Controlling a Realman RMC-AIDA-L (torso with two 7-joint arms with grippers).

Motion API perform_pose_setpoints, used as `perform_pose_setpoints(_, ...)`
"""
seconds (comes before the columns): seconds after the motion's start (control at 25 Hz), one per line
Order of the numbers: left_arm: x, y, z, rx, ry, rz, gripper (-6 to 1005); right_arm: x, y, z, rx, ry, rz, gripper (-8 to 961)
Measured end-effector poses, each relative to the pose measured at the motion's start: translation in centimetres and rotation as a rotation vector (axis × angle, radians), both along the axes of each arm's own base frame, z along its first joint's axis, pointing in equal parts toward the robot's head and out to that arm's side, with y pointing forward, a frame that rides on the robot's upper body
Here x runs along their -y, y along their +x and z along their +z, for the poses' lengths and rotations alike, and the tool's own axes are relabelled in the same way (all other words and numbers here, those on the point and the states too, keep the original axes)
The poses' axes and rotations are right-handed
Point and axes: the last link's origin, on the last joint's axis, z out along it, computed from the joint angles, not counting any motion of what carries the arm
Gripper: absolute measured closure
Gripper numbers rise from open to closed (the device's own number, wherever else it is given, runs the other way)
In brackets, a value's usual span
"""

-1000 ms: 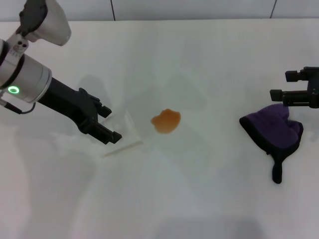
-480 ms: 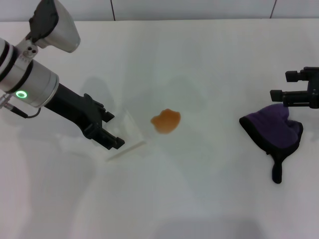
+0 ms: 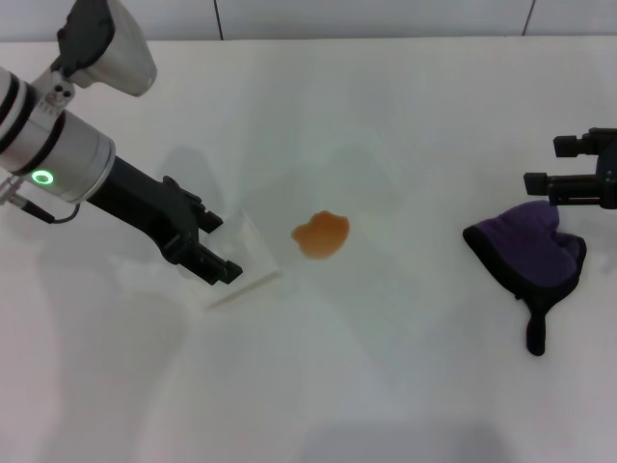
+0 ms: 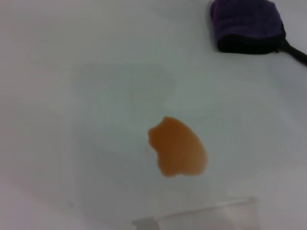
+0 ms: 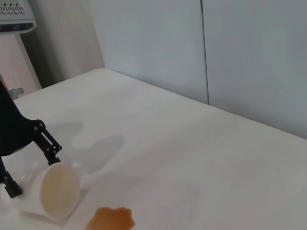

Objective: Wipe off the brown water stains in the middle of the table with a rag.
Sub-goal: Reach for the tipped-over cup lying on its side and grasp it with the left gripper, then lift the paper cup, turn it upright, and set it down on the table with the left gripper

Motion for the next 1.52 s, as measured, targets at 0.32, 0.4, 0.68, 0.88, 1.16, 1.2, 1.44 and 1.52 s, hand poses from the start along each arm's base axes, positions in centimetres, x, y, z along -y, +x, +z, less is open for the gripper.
perform_pose_setpoints(0.32, -0.1, 0.0, 0.1, 0.002, 0.007, 0.0, 217, -0.1, -0.1, 0.0, 0.0, 0.002, 0.001, 211)
perform_pose_setpoints(0.4, -0.1, 0.0, 0.1, 0.003, 0.01, 0.002, 253, -0.1, -0.1, 0.0, -0.001, 0.002, 0.002, 211)
perform_pose_setpoints(0.68, -0.5, 0.3, 0.4, 0.025, 0.035, 0.003, 341, -0.1, -0.1, 0.1, 0.0, 0.003, 0.003, 211)
perform_pose_setpoints(0.88, -1.4, 1.0, 1.4, 0.084, 0.12, -0.007, 388, -0.1, -0.2, 0.1, -0.004, 0.004, 0.005, 212)
perform_pose_setpoints(1.16, -1.6, 0.9, 1.5, 0.171, 0.186, -0.016, 449, -0.1, -0.2, 0.2, -0.01, 0.009, 0.004, 212)
perform_pose_setpoints(1.2, -1.7, 0.8, 1.6, 0.184, 0.199, -0.015, 449, -0.1, -0.2, 0.2, -0.01, 0.01, 0.004, 212)
perform_pose_setpoints(1.44, -1.7, 0.0, 2.4, 0.282, 0.304, 0.004, 450, -0.1, -0.1, 0.3, -0.01, 0.014, 0.002, 213)
perform_pose_setpoints(1.52, -1.6, -0.5, 2.6, 0.311, 0.336, 0.009, 451, -0.2, -0.1, 0.3, -0.009, 0.016, 0.002, 213)
